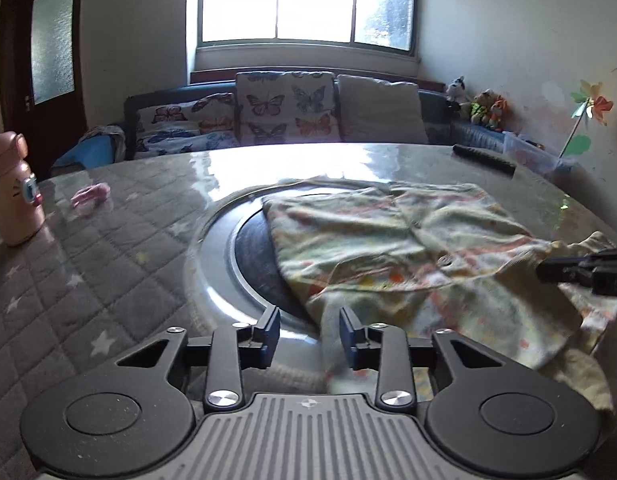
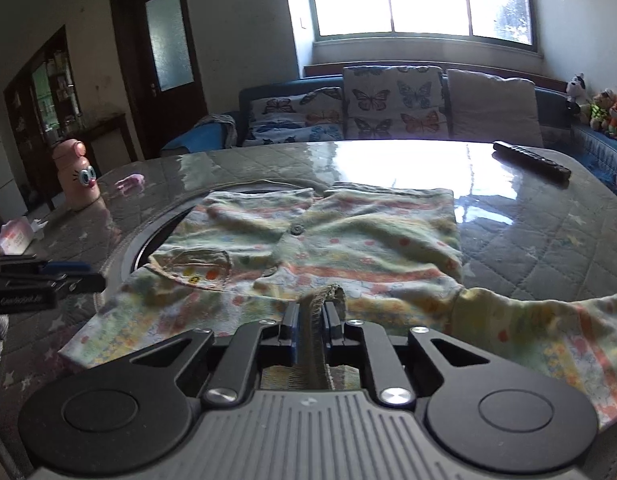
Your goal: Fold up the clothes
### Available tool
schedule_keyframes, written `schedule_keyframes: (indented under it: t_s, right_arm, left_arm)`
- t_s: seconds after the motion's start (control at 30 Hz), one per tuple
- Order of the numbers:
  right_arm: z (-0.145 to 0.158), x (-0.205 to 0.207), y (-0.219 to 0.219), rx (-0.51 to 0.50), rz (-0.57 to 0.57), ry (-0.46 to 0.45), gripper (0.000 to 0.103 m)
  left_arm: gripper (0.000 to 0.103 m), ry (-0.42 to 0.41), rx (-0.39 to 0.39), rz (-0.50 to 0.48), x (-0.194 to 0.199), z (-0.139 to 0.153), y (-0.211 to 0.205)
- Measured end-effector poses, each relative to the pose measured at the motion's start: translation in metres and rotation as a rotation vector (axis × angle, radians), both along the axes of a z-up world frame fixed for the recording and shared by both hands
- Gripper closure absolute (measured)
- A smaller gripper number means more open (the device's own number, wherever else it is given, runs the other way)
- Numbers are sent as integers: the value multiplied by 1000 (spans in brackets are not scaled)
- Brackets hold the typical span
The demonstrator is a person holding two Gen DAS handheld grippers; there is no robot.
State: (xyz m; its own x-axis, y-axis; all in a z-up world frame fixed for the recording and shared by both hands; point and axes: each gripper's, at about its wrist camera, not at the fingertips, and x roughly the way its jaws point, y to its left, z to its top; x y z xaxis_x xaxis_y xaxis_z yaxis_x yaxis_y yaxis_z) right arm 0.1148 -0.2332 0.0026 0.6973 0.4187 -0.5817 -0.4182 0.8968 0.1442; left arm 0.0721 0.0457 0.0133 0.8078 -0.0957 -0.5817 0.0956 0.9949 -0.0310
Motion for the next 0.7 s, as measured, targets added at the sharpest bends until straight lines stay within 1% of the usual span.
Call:
schedule_keyframes:
  t_s: [0.03, 0.13, 0.3, 0.43, 0.53, 0.7]
  right_arm:
    - [-3, 0, 2, -1, 13, 3, 86]
    - [-10, -1, 9, -12, 45, 11, 86]
    - [-18, -1, -1, -20, 28, 31, 85]
    - [-14, -5, -20, -18, -19, 23, 82]
    - [-11, -8, -32, -6, -46, 14, 82]
    - [-6, -6, -21, 30, -5, -12, 82]
  left_arm:
    - [74, -1, 1, -17, 4, -1, -4]
    - [80, -2, 7, -66, 16, -3, -15]
    - [81, 55, 47, -76, 32, -22, -21]
    - [80, 52, 52, -78, 31, -22, -21]
    - [80, 44, 57, -73, 30, -19, -23]
    - [80, 45, 64, -63, 31, -19, -25]
